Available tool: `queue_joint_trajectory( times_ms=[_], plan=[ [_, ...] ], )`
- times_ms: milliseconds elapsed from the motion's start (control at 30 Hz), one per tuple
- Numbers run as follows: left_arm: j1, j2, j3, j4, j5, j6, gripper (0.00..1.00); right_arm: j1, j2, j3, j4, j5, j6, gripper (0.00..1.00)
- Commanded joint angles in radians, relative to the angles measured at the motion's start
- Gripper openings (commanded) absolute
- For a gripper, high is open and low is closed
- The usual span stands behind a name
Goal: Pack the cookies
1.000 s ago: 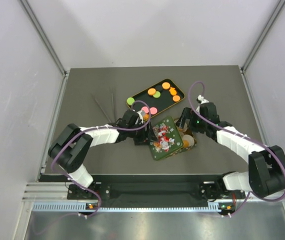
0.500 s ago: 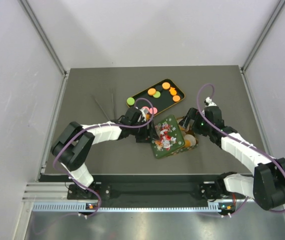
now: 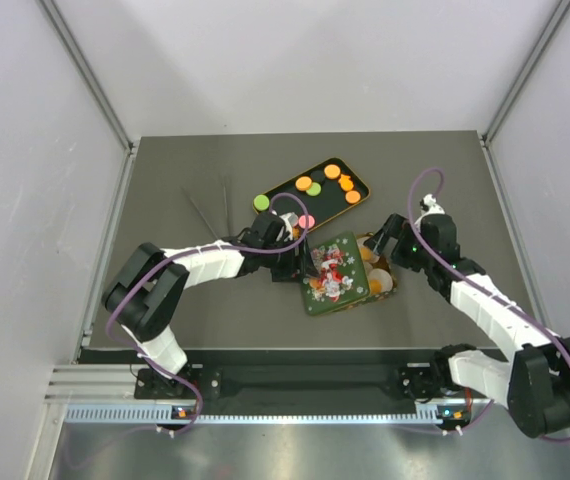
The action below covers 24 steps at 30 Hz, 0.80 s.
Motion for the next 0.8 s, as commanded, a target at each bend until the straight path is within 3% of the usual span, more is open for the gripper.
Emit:
queue_joint_trajectory(
  times_ms=[0,233,767],
  plan=[
    [-0.004,-0.002,0.039,0.003,-0.003,0.014,0.71,-0.005,0.035,0.012,0.075,-0.107,-0.052,1.0],
    [-0.009,0.001,0.052,-0.007,-0.005,0.012,0.71,0.007,0.015,-0.016,0.143,-0.153,-0.107,1.0],
    [-0.027,0.013,0.09,-0.035,-0.021,0.015,0.71,0.036,0.116,0.024,0.037,-0.036,-0.231,1.0]
  ],
)
